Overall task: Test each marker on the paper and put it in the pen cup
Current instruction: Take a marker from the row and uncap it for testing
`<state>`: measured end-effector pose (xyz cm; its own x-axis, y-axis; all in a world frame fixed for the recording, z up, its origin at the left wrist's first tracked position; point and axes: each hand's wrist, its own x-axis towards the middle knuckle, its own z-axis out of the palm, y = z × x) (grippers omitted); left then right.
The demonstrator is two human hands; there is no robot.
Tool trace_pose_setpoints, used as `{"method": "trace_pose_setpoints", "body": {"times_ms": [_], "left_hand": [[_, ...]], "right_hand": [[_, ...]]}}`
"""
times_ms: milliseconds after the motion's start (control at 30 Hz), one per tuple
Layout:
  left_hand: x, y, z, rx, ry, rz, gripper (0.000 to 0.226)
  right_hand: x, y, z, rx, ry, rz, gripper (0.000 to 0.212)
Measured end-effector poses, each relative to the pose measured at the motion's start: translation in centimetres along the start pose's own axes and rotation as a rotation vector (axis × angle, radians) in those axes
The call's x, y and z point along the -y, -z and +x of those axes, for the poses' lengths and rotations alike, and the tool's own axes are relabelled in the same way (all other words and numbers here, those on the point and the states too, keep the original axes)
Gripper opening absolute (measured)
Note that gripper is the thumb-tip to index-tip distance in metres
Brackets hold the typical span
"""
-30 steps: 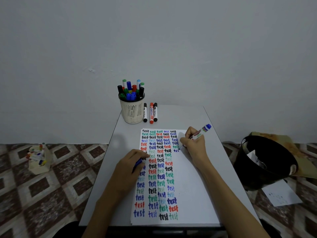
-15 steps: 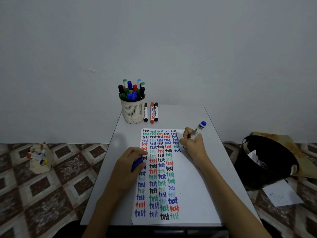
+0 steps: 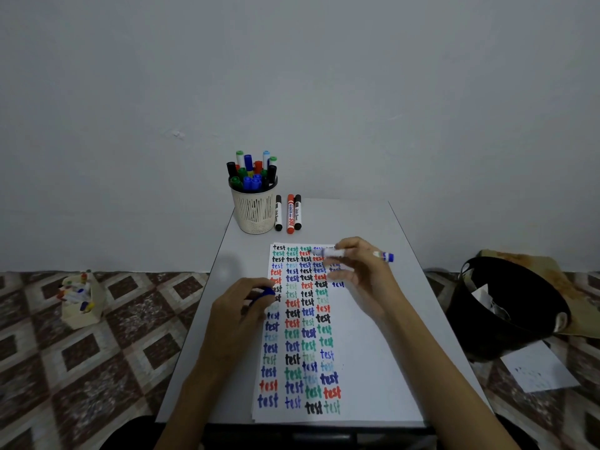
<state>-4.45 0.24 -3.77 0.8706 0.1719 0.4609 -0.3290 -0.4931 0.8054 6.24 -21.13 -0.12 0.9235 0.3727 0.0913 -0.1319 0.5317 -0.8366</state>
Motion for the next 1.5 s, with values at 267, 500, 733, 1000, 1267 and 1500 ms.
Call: {"method": "trace_pose_setpoints", "body": {"times_ms": [267, 500, 733, 1000, 1267, 1500], "left_hand": [[-0.4, 0.3, 0.0, 0.006, 0.100, -0.179, 0.022], [-0.7, 0.4, -0.1, 0.032, 0.109, -0.226, 0.020], [-0.6, 0.8, 0.0, 0.013, 0.112, -0.277, 0.018], [-1.0, 0.8, 0.0, 0.004, 0.121, -0.281, 0.012], [0.0, 1.1, 0.2, 0.006, 0.138, -0.244, 0.009], [-0.1, 1.0, 0.1, -0.011, 0.070, -0.144, 0.012]], "right_hand": [[-0.9, -1.6, -1.1, 0.111, 0.000, -0.235, 0.012], [-1.4, -2.1, -1.8, 0.134, -0.030, -0.253, 0.014], [-2.5, -3.0, -2.8, 0.145, -0.115, -0.268, 0.016], [-1.9, -2.4, -3.1, 0.055, -0.044, -0.788, 0.021], [-2.7, -3.3, -3.0, 0.336, 0.116, -1.153, 0.018], [-2.5, -4.0, -2.2, 0.375, -0.007, -1.078, 0.015]]}}
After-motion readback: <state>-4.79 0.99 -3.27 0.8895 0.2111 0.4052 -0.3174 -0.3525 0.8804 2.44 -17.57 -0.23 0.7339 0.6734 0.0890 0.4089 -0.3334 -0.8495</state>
